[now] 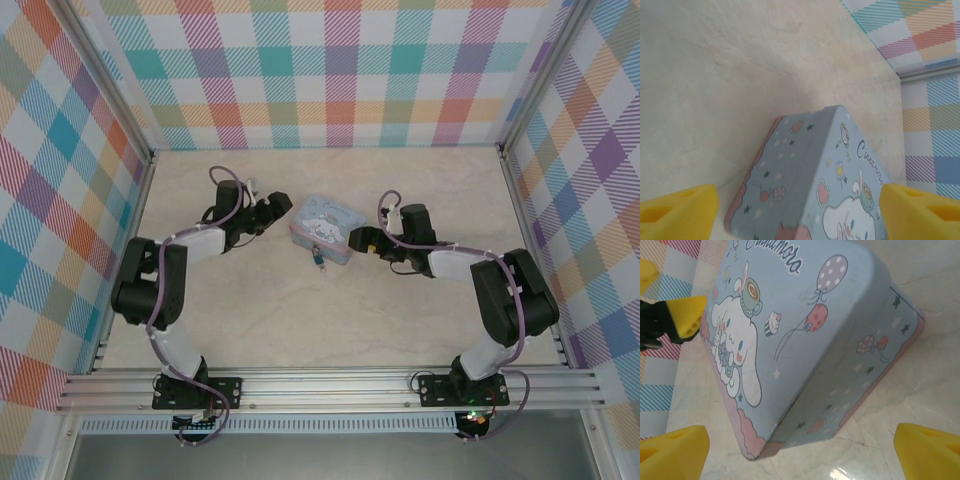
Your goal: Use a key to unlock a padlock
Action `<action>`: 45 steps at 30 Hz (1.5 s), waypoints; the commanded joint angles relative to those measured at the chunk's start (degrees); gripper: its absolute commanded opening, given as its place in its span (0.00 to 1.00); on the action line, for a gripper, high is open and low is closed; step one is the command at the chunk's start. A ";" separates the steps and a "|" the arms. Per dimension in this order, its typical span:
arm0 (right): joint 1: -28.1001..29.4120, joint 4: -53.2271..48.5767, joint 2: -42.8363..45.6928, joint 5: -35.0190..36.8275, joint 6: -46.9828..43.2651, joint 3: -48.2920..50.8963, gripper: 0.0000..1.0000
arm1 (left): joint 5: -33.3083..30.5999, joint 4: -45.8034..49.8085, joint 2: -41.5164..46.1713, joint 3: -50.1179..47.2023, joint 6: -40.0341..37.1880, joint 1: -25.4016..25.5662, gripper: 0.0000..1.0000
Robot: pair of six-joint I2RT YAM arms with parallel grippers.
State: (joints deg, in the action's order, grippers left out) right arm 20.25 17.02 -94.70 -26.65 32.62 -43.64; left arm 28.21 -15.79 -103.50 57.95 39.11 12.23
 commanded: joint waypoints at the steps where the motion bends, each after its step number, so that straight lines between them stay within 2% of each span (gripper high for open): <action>1: -0.05 2.49 -1.72 -2.09 1.70 -3.05 0.95 | 7.44 -2.53 -4.08 3.12 0.82 -0.10 0.74; 4: -0.06 2.27 -3.72 -3.20 2.76 -5.12 0.95 | 9.54 -4.16 -6.19 4.18 2.02 0.68 0.71; 15: -0.05 1.25 -8.19 -4.41 3.11 -9.98 0.95 | 11.78 -5.11 -6.23 3.07 1.90 3.39 0.72; 26: -0.04 -1.61 -14.00 -7.41 -1.48 -18.42 0.96 | 7.23 -5.74 2.50 -5.87 3.07 5.34 0.72; 30: -0.12 -4.11 -15.05 -5.93 -4.17 -21.35 0.96 | 5.01 -6.68 5.38 -9.24 4.18 5.52 0.72; 34: -1.25 -8.53 -12.58 -0.26 -8.52 -22.34 0.97 | 2.39 -5.80 8.18 -10.74 3.83 5.52 0.73; 39: -3.44 -13.27 -4.47 5.82 -12.78 -19.52 1.00 | -1.98 -2.38 12.49 -11.72 1.73 5.37 0.77; 41: -3.40 -14.80 -0.44 6.45 -13.71 -17.37 1.00 | -3.98 -0.85 14.65 -12.23 0.64 5.27 0.77; 45: -1.90 -12.34 7.13 4.70 -9.65 -9.43 0.98 | -5.88 0.96 18.73 -12.88 -1.08 5.17 0.78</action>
State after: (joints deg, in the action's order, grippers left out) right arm 16.64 5.30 -91.05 -21.67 22.48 -57.34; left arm 25.08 -17.02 -87.94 45.74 40.60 17.50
